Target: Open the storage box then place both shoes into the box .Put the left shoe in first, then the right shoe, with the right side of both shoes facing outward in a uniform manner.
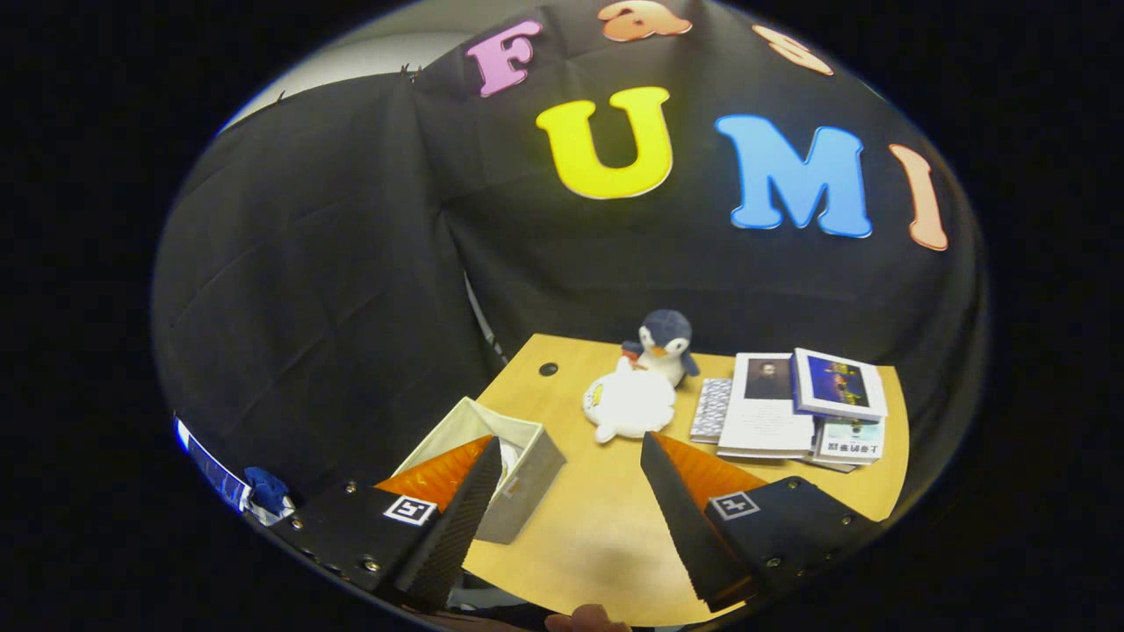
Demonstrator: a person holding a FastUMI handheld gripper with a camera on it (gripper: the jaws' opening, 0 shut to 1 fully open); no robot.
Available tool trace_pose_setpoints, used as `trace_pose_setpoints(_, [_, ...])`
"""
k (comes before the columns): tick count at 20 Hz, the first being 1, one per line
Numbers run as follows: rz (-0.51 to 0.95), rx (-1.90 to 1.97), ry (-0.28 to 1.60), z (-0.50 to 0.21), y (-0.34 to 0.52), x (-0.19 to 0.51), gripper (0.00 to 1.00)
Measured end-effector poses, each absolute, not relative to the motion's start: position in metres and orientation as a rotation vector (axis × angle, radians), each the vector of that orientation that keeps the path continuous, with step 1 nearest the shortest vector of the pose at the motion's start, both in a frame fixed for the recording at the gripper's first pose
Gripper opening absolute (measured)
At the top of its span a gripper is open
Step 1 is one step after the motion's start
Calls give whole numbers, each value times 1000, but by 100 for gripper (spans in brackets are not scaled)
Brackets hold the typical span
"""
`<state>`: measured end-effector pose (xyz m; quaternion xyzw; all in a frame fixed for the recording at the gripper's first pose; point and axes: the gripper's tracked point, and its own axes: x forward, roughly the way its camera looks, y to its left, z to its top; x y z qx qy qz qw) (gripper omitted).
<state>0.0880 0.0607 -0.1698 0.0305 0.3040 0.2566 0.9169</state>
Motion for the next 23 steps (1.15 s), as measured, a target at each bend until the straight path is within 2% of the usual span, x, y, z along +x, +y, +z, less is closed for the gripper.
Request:
trace_pose_setpoints(8, [252, 54, 281, -102, -57, 75, 97])
trace_pose_setpoints(13, [142, 52, 88, -61, -98, 59, 97])
trace_pose_setpoints(23, [139, 67, 74, -73, -124, 49, 97])
